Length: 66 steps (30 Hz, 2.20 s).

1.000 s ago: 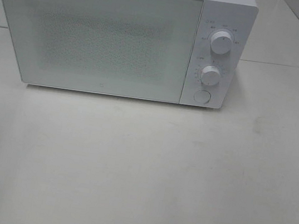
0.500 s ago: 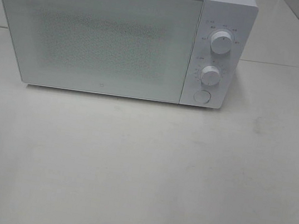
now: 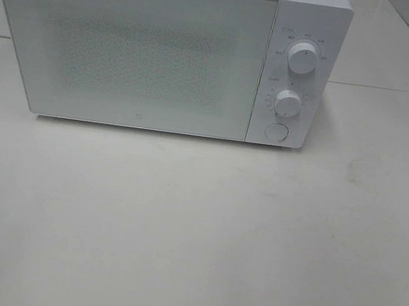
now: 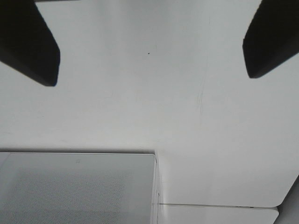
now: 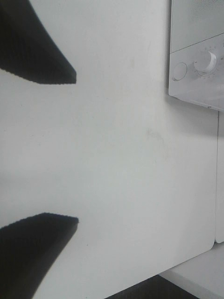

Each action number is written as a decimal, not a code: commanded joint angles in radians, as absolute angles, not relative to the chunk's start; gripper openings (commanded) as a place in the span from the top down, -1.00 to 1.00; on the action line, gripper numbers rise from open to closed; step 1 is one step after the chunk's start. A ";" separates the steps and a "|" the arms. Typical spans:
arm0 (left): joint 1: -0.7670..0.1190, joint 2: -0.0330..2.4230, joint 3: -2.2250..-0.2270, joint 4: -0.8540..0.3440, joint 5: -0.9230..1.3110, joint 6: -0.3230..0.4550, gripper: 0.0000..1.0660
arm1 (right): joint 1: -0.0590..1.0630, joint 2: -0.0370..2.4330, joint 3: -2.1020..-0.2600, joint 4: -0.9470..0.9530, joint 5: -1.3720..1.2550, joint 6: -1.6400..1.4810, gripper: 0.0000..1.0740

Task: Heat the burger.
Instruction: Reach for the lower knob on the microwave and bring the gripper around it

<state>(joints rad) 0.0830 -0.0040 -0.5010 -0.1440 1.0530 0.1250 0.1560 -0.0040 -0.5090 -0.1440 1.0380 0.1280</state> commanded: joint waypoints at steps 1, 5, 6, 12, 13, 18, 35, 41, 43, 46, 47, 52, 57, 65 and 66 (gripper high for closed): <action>0.084 -0.028 -0.498 -0.151 1.039 0.116 -0.89 | 0.153 -0.028 -0.507 -0.145 1.038 0.115 -0.39; 0.084 -0.030 -0.498 -0.150 1.039 0.117 -0.88 | 0.153 -0.027 -0.507 -0.145 1.038 0.115 -0.39; 0.084 -0.030 -0.498 -0.150 1.039 0.117 -0.88 | 0.153 -0.027 -0.507 -0.145 1.038 0.115 -0.39; 0.084 -0.030 -0.498 -0.150 1.039 0.117 -0.88 | 0.153 -0.027 -0.507 -0.145 1.038 0.115 -0.39; 0.084 -0.030 -0.498 -0.150 1.039 0.117 -0.88 | 0.153 -0.027 -0.507 -0.145 1.038 0.115 -0.39; 0.084 -0.030 -0.498 -0.150 1.039 0.117 -0.88 | 0.153 -0.027 -0.507 -0.145 1.038 0.115 -0.39; 0.084 -0.030 -0.498 -0.150 1.039 0.117 -0.88 | 0.153 -0.018 -0.515 -0.148 1.027 0.118 -0.39; 0.084 -0.030 -0.498 -0.150 1.039 0.117 -0.88 | 0.153 -0.018 -0.547 -0.146 0.909 0.121 -0.39; 0.084 -0.030 -0.498 -0.150 1.039 0.117 -0.88 | 0.153 -0.018 -0.547 -0.144 0.887 0.126 -0.39; 0.084 -0.030 -0.498 -0.150 1.039 0.117 -0.88 | 0.153 -0.018 -0.547 -0.146 0.830 0.151 -0.39; 0.084 -0.030 -0.498 -0.150 1.039 0.117 -0.88 | 0.153 -0.018 -0.544 -0.146 0.822 0.151 -0.39; 0.084 -0.030 -0.498 -0.150 1.039 0.117 -0.88 | 0.153 -0.018 -0.513 -0.146 0.776 0.149 -0.39; 0.084 -0.030 -0.498 -0.150 1.039 0.117 -0.88 | 0.153 0.003 -0.482 -0.146 0.718 0.149 -0.39; 0.084 -0.030 -0.498 -0.150 1.039 0.117 -0.88 | 0.153 0.188 -0.475 -0.144 0.644 0.149 -0.39; 0.084 -0.030 -0.498 -0.150 1.039 0.117 -0.88 | 0.153 0.212 -0.475 -0.144 0.634 0.149 -0.39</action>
<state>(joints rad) 0.0830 -0.0050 -0.5010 -0.1440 1.0530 0.1240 0.1560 0.2040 -0.4790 -0.1430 0.6550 0.1390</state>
